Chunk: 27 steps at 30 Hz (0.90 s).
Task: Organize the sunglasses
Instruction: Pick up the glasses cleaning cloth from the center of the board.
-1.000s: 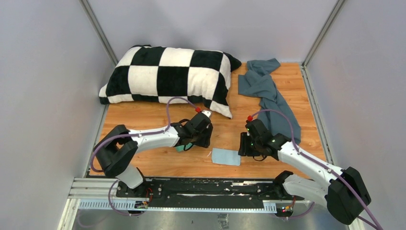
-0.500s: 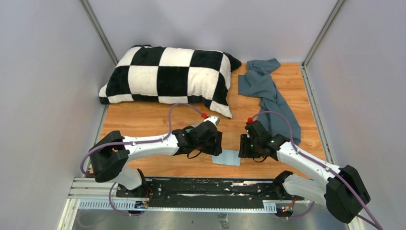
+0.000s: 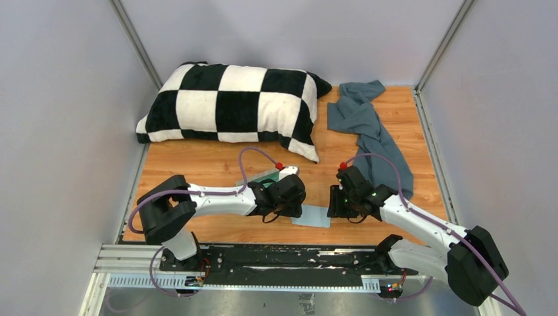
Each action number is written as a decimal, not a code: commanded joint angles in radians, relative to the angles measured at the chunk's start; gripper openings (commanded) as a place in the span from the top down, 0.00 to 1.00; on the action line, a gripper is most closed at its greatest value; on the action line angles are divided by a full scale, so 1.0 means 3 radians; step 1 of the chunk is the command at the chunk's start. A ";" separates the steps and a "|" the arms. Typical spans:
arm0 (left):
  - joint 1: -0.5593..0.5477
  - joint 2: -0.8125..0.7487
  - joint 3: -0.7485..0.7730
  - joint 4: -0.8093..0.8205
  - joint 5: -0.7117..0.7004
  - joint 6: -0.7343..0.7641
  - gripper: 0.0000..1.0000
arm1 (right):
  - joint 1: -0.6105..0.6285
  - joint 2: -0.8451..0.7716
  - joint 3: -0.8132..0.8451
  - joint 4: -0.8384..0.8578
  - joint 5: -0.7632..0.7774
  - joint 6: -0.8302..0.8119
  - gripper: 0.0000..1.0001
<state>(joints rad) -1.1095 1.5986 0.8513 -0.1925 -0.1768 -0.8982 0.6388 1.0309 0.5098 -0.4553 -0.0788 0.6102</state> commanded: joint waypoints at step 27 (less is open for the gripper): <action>-0.0050 0.0305 0.0058 -0.0008 -0.0013 -0.0107 0.71 | -0.0030 0.0033 -0.0085 0.0045 -0.0076 0.0064 0.56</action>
<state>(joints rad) -1.1152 1.6848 0.8902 -0.1623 -0.1616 -0.9218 0.6388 1.0458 0.5095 -0.4412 -0.0834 0.6106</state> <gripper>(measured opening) 0.326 0.441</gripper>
